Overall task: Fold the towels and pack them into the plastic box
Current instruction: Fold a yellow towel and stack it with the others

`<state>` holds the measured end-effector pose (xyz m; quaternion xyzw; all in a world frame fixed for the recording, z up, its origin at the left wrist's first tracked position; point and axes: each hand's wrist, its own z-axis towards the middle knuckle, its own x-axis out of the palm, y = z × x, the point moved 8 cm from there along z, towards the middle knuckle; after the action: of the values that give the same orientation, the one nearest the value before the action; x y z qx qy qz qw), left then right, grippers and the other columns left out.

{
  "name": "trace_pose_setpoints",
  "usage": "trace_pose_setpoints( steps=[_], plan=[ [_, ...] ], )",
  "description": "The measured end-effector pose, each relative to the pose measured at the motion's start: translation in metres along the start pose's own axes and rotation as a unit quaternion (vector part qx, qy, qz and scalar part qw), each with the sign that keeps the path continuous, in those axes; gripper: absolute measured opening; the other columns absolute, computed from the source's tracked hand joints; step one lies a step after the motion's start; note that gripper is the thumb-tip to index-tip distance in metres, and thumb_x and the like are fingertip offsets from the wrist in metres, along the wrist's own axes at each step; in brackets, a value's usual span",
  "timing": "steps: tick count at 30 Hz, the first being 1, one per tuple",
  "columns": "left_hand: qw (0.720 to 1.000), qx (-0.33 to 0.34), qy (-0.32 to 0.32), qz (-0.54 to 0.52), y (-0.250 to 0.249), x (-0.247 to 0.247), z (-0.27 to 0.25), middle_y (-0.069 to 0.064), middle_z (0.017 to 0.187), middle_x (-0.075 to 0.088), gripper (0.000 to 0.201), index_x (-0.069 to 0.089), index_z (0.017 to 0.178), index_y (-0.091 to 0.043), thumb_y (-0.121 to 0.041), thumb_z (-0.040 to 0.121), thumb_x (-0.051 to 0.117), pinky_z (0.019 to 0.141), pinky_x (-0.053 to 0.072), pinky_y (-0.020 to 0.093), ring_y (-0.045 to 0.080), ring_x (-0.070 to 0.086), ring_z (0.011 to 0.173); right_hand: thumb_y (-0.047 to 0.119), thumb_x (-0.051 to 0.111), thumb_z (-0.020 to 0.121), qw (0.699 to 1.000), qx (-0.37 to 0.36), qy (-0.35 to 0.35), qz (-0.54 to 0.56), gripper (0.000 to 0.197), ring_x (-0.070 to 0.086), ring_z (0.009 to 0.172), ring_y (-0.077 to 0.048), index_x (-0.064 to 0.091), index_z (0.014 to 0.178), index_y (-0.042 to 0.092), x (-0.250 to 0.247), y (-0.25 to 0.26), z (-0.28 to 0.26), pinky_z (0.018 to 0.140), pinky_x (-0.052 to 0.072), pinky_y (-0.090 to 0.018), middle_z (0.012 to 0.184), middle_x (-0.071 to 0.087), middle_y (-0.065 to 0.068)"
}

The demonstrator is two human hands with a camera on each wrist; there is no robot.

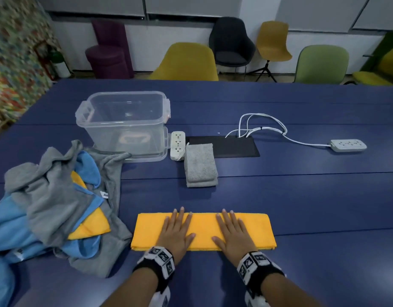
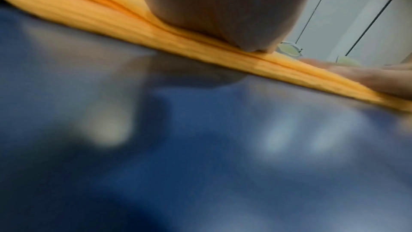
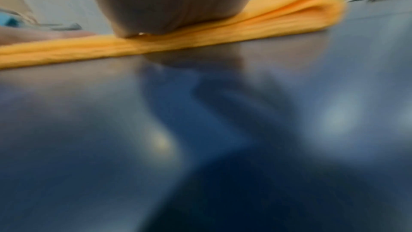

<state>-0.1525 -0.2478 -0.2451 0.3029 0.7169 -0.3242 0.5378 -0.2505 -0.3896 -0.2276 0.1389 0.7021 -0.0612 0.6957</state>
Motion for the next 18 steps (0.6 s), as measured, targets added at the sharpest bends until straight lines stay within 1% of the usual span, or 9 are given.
trace_pose_setpoints(
  steps=[5, 8, 11, 12, 13, 14, 15, 16, 18],
  plan=[
    [1.0, -0.01, 0.013, 0.002, 0.066, -0.011, -0.018, 0.007, 0.158, 0.005, 0.06, 0.001, 0.15, -0.019, -0.05, 0.099, 0.006, 0.115, -0.002, 0.032, 0.017, -0.011, 0.145, 0.056, 0.006, 0.097, 0.998, 0.028, 0.004, -0.054, 0.068, -0.011, 0.145, -0.018, 0.0, 0.149, 0.013, -0.006, -0.074, -0.029, 0.113, 0.0, -0.032, 0.157, -0.011, -0.001],
    [0.997, -0.071, 0.02, -0.02, 0.088, -0.015, -0.02, 0.013, 0.149, 0.035, 0.075, 0.019, 0.147, -0.009, -0.057, 0.094, -0.006, 0.11, 0.014, 0.037, 0.023, 0.013, 0.142, 0.057, 0.006, 0.096, 0.993, 0.057, 0.082, -0.062, 0.069, -0.013, 0.145, -0.015, 0.001, 0.149, 0.014, -0.006, -0.1, -0.039, 0.114, -0.006, -0.032, 0.158, -0.009, 0.002],
    [0.984, -0.16, 0.03, -0.077, 0.105, -0.025, -0.027, 0.003, 0.154, -0.007, 0.12, -0.006, 0.147, -0.007, -0.076, 0.055, -0.039, 0.117, 0.002, 0.037, 0.023, -0.002, 0.146, 0.057, 0.005, 0.096, 0.989, 0.083, 0.087, -0.086, 0.068, -0.011, 0.145, -0.018, 0.006, 0.15, 0.016, -0.01, -0.106, -0.034, 0.115, -0.009, -0.04, 0.159, -0.001, 0.001],
    [0.975, -0.197, 0.035, -0.1, 0.112, -0.027, -0.033, 0.003, 0.155, -0.013, 0.116, -0.01, 0.147, -0.009, -0.078, 0.057, -0.033, 0.117, 0.0, 0.036, 0.023, -0.005, 0.146, 0.057, 0.004, 0.096, 0.989, 0.088, 0.082, -0.082, 0.068, -0.004, 0.146, -0.023, 0.018, 0.147, 0.015, -0.015, -0.099, -0.03, 0.114, -0.008, -0.043, 0.157, 0.014, -0.004],
    [0.966, -0.228, 0.016, -0.124, 0.118, -0.031, -0.037, 0.006, 0.157, -0.009, 0.1, -0.007, 0.148, -0.009, -0.076, 0.074, -0.015, 0.117, 0.004, 0.036, 0.024, -0.003, 0.146, 0.056, 0.004, 0.096, 0.991, 0.087, 0.067, -0.074, 0.068, 0.012, 0.143, -0.031, 0.034, 0.14, 0.014, -0.021, -0.088, -0.024, 0.115, -0.006, -0.044, 0.148, 0.035, -0.011],
    [0.956, -0.25, -0.012, -0.153, 0.122, -0.039, -0.042, 0.01, 0.158, 0.001, 0.08, 0.003, 0.149, -0.008, -0.063, 0.091, 0.008, 0.116, 0.011, 0.036, 0.025, 0.004, 0.146, 0.055, 0.004, 0.096, 0.992, 0.088, 0.064, -0.064, 0.07, 0.035, 0.133, -0.037, 0.05, 0.129, 0.013, -0.028, -0.074, -0.016, 0.116, 0.003, -0.045, 0.133, 0.053, -0.014],
    [0.95, -0.257, -0.049, -0.172, 0.125, -0.047, -0.045, 0.014, 0.155, 0.015, 0.064, 0.017, 0.147, -0.007, -0.046, 0.098, 0.026, 0.114, 0.019, 0.036, 0.027, 0.014, 0.143, 0.054, 0.004, 0.096, 0.994, 0.082, 0.057, -0.053, 0.073, 0.056, 0.114, -0.037, 0.062, 0.117, 0.014, -0.037, -0.053, -0.004, 0.112, 0.023, -0.046, 0.118, 0.064, -0.014],
    [0.945, -0.259, -0.081, -0.185, 0.128, -0.053, -0.046, 0.016, 0.148, 0.028, 0.051, 0.032, 0.141, -0.007, -0.036, 0.099, 0.036, 0.11, 0.025, 0.035, 0.029, 0.025, 0.137, 0.053, 0.007, 0.096, 0.996, 0.064, 0.052, -0.041, 0.072, 0.066, 0.094, -0.032, 0.069, 0.107, 0.017, -0.044, -0.026, 0.007, 0.096, 0.044, -0.044, 0.105, 0.069, -0.01],
    [0.938, -0.272, -0.092, -0.195, 0.132, -0.058, -0.047, 0.014, 0.131, 0.045, 0.037, 0.05, 0.125, -0.011, -0.033, 0.097, 0.042, 0.102, 0.031, 0.034, 0.029, 0.038, 0.123, 0.055, 0.024, 0.088, 1.0, -0.015, 0.006, -0.021, 0.059, 0.066, 0.071, -0.022, 0.071, 0.102, 0.022, -0.062, 0.037, 0.027, 0.063, 0.054, -0.031, 0.087, 0.066, -0.001]
  ],
)
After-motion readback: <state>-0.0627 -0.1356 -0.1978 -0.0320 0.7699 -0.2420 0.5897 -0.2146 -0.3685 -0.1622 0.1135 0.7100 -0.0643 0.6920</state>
